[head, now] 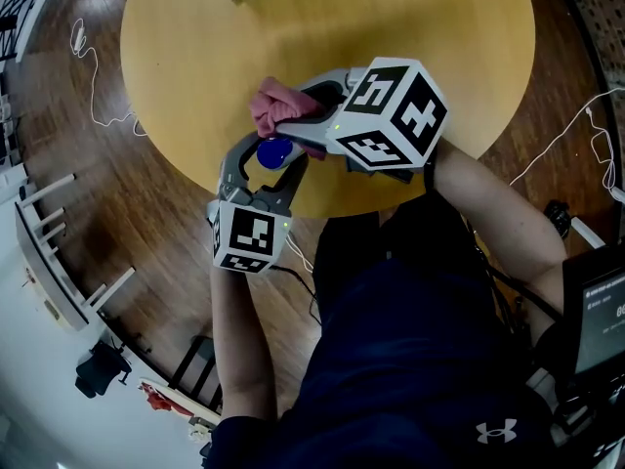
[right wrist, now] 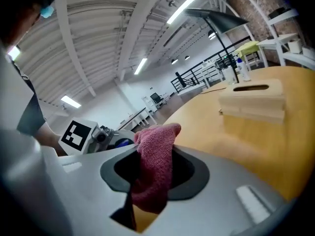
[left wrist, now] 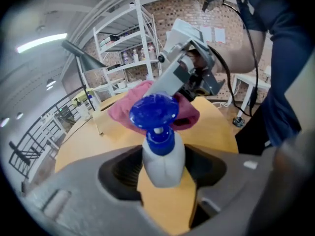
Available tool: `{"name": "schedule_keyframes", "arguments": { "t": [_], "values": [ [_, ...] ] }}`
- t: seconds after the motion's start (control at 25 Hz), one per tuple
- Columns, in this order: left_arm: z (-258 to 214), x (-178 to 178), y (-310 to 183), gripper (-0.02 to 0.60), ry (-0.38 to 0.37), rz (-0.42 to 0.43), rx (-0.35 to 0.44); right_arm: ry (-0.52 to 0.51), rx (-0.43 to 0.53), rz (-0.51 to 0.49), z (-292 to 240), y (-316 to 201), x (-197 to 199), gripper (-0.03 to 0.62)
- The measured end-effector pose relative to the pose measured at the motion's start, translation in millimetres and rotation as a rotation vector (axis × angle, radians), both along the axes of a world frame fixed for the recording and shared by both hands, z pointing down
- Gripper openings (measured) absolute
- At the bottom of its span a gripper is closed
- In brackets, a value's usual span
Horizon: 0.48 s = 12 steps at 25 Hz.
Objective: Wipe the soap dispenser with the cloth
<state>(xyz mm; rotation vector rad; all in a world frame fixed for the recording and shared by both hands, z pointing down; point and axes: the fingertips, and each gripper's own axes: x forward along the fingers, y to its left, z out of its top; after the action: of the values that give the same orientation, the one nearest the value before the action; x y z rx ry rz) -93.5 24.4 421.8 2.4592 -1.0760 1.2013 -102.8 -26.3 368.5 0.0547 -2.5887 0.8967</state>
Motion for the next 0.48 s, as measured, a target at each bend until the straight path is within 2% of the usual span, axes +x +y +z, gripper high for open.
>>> {"name": "schedule_keyframes", "arguments": {
  "t": [0.08, 0.16, 0.24, 0.28, 0.36, 0.4, 0.48],
  "values": [
    [-2.0, 2.8, -0.5, 0.264, 0.022, 0.000, 0.005, 0.015, -0.014, -0.024, 6.1, 5.9, -4.0, 0.133],
    [-3.1, 3.9, 0.4, 0.264, 0.022, 0.020, 0.006, 0.057, 0.015, -0.024, 13.8, 4.6, 0.0, 0.133],
    [-2.8, -1.3, 0.1, 0.265, -0.026, 0.010, -0.007, 0.086, 0.038, -0.017, 16.5, 3.4, 5.1, 0.133],
    [-2.8, -8.6, 0.0, 0.273, -0.071, -0.024, -0.017, 0.097, 0.044, -0.014, 16.8, 3.7, 7.3, 0.133],
    [-3.9, -28.3, 2.8, 0.285, -0.158, -0.148, -0.041, 0.114, 0.045, -0.008, 18.7, 6.8, 12.3, 0.133],
    [-4.9, -35.6, 6.2, 0.282, -0.174, -0.221, -0.054, 0.117, 0.031, -0.002, 20.2, 9.5, 15.8, 0.133],
    [-6.1, -39.4, 15.2, 0.270, -0.129, -0.340, -0.084, 0.107, -0.025, 0.013, 22.2, 16.5, 23.0, 0.133]
  ]
}}
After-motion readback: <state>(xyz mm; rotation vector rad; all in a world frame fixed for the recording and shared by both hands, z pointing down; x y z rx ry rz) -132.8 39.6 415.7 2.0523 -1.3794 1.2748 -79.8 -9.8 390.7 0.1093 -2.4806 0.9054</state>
